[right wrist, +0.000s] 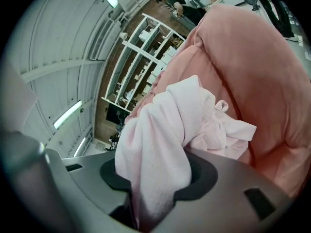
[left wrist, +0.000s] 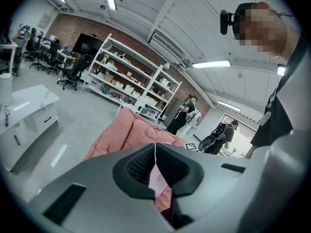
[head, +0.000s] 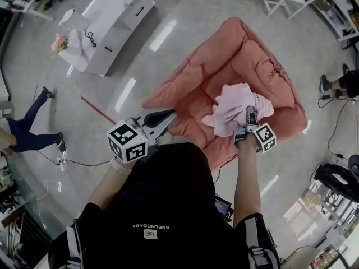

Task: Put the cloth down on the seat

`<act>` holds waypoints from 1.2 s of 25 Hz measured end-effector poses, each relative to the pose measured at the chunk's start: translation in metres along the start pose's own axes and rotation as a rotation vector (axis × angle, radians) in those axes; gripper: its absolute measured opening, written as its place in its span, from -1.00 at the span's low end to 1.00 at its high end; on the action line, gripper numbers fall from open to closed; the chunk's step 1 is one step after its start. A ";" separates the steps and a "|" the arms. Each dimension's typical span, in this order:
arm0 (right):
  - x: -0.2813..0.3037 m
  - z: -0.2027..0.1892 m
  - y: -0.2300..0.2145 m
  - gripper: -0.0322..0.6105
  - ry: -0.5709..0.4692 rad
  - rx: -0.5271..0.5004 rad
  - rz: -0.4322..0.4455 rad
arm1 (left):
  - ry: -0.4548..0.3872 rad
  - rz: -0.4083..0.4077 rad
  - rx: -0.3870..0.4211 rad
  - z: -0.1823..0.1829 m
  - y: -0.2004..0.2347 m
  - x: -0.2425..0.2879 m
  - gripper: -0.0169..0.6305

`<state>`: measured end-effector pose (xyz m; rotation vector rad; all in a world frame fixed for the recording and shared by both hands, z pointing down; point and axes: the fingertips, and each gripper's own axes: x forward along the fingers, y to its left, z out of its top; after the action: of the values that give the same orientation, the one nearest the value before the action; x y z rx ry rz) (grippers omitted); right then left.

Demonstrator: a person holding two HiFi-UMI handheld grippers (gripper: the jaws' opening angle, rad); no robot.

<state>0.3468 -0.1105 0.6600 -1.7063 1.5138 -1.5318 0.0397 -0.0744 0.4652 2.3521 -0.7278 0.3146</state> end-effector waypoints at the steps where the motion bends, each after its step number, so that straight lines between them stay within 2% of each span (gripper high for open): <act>1: 0.006 -0.003 -0.006 -0.29 0.015 -0.003 -0.012 | 0.002 0.008 -0.007 -0.002 0.002 0.000 -0.89; 14: 0.057 -0.031 -0.086 -0.26 0.149 -0.052 -0.138 | 0.016 0.093 -0.091 -0.032 0.012 0.001 -0.89; 30: 0.127 -0.093 -0.153 -0.20 0.331 -0.130 -0.254 | 0.018 0.183 -0.223 -0.076 0.046 -0.011 -0.89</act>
<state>0.3099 -0.1366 0.8754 -1.8466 1.6332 -1.9659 0.0016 -0.0492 0.5423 2.0757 -0.9223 0.3159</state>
